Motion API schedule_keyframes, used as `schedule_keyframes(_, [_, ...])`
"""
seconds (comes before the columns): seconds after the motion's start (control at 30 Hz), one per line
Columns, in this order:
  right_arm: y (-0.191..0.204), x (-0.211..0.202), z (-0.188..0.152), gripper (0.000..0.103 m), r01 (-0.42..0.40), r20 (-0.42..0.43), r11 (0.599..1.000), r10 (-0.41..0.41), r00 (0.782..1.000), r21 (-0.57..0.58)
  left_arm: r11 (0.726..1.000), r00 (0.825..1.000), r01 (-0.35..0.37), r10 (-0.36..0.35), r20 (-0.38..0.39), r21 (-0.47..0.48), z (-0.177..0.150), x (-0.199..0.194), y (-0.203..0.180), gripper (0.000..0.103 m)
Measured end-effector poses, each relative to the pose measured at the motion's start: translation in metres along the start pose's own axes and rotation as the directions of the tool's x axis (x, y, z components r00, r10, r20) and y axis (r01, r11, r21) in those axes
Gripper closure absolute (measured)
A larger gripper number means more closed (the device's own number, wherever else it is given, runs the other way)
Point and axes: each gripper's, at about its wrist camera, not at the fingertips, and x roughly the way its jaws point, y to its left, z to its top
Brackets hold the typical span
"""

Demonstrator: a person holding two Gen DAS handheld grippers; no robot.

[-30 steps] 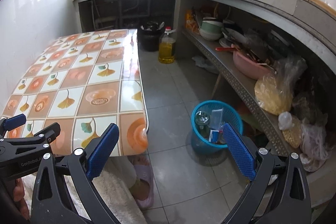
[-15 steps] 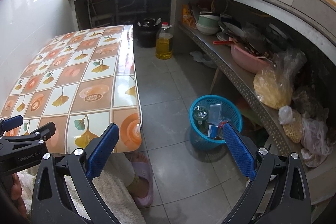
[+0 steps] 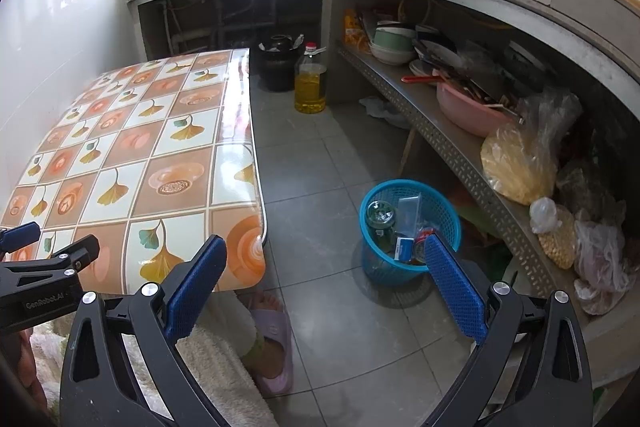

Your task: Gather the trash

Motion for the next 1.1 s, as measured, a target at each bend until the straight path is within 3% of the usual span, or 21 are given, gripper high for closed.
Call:
schedule_keyframes(0.57, [-0.001, 0.002, -0.001, 0.008, 0.006, 0.008, 1.0, -0.006, 1.0, 0.019, 0.993, 0.998, -0.065, 0.064, -0.016, -0.094, -0.003, -0.001, 0.032, 0.006])
schedule_keyframes(1.1, [-0.003, 0.002, -0.002, 0.008, 0.012, 0.007, 1.0, -0.012, 1.0, 0.025, 0.992, 0.996, -0.088, 0.086, -0.022, -0.091, -0.003, -0.003, 0.033, 0.006])
